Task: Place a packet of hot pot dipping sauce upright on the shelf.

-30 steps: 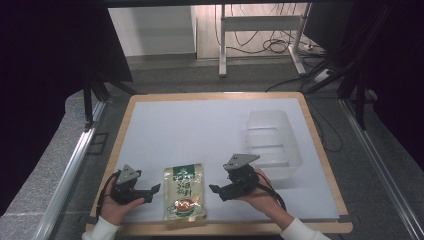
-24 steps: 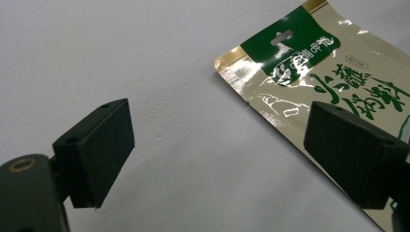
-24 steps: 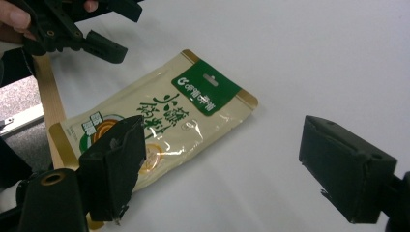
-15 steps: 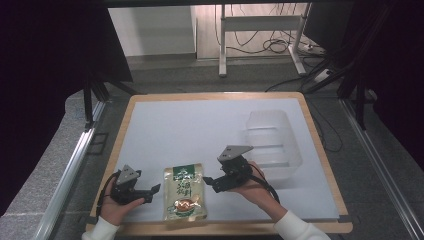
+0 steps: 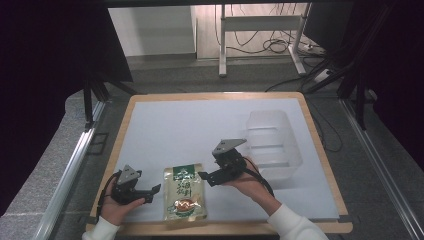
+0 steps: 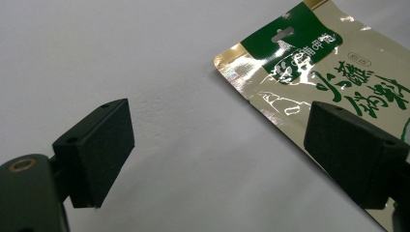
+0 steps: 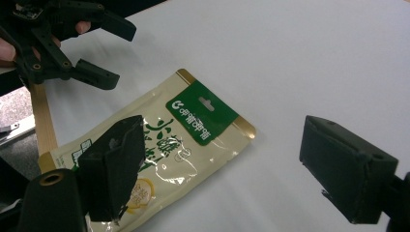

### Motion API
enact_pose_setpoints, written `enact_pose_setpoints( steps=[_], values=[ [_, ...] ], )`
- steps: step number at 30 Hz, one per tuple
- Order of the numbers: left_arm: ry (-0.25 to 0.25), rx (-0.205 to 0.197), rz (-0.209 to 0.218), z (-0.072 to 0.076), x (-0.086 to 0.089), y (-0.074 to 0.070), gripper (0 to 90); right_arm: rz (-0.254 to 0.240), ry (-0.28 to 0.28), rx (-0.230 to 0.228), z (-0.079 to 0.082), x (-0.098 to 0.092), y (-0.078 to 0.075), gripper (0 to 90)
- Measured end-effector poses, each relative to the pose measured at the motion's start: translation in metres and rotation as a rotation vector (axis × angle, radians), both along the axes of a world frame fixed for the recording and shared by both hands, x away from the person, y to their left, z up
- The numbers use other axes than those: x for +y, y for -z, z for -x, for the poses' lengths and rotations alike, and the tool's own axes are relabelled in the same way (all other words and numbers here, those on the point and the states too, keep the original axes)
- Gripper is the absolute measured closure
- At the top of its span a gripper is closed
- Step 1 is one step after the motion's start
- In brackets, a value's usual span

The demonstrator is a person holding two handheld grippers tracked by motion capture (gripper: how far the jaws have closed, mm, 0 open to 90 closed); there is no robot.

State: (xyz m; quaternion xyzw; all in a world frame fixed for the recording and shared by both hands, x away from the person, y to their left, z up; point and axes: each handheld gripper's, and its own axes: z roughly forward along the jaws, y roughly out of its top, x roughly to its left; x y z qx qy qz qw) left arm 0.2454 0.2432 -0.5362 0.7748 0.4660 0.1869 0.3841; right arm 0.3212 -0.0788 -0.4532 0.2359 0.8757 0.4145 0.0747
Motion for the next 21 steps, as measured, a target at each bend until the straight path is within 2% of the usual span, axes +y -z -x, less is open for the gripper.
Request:
enact_pose_setpoints(
  steps=[11, 21],
  values=[
    [0.000, -0.002, 0.000, 0.000, 0.000, 0.000, 10.7, 0.001, -0.012, 0.014, -0.008, 0.010, 0.000, 16.4],
    [-0.005, -0.001, 0.004, 0.001, 0.001, -0.001, 10.7, 0.022, -0.034, 0.034, -0.017, 0.024, 0.006, 16.4]
  ],
)
